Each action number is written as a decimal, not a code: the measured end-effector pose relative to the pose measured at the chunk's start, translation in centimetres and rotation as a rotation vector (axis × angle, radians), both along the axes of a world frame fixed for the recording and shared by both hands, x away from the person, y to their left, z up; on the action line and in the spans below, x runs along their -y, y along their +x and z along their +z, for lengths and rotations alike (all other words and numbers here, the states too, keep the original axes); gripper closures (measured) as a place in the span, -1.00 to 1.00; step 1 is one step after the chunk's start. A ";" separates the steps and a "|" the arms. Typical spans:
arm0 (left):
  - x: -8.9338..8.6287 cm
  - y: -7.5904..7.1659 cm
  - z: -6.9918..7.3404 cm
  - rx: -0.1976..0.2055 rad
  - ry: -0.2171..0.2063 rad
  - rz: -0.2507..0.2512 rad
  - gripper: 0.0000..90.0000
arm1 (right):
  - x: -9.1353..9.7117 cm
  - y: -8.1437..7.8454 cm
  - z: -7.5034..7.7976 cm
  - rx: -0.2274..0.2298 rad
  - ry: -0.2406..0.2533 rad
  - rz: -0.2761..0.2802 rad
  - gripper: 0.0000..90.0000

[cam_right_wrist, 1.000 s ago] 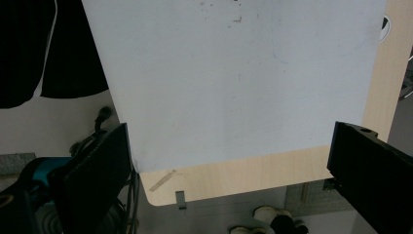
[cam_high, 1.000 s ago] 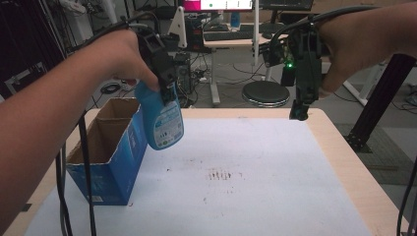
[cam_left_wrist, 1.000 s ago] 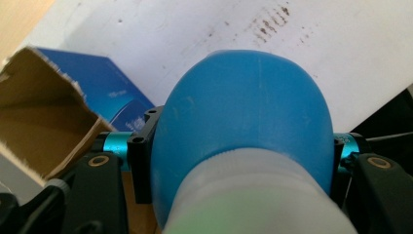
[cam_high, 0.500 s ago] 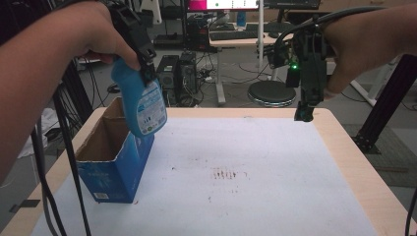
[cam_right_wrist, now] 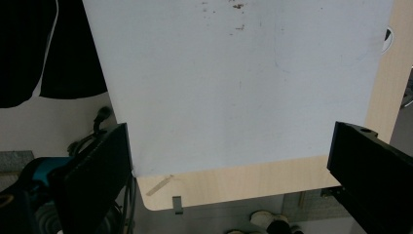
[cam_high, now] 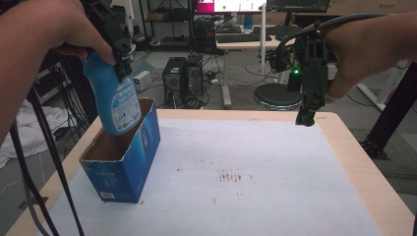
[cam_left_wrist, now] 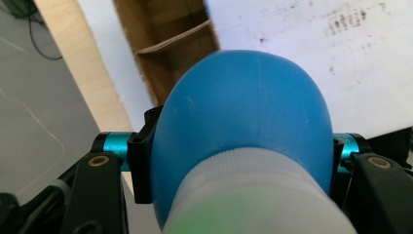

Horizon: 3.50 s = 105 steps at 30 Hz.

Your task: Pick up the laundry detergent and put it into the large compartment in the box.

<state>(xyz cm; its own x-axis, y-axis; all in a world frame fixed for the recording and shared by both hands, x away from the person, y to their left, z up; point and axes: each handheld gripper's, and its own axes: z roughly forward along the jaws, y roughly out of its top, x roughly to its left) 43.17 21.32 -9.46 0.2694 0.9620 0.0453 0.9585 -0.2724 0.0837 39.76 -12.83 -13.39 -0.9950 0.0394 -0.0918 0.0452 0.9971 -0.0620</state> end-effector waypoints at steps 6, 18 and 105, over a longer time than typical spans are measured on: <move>-1.5 0.1 -0.8 -0.014 -0.016 0.058 -0.16 | -0.1 0.0 -0.1 -0.003 -0.003 -0.002 -0.97; -3.2 0.5 -3.7 -0.053 -0.026 0.103 -0.16 | -0.4 0.0 -0.2 -0.002 -0.004 0.004 -0.97; -3.1 1.4 -19.2 -0.135 0.027 -0.497 -0.33 | 0.2 0.1 -1.4 0.011 0.020 0.005 -0.97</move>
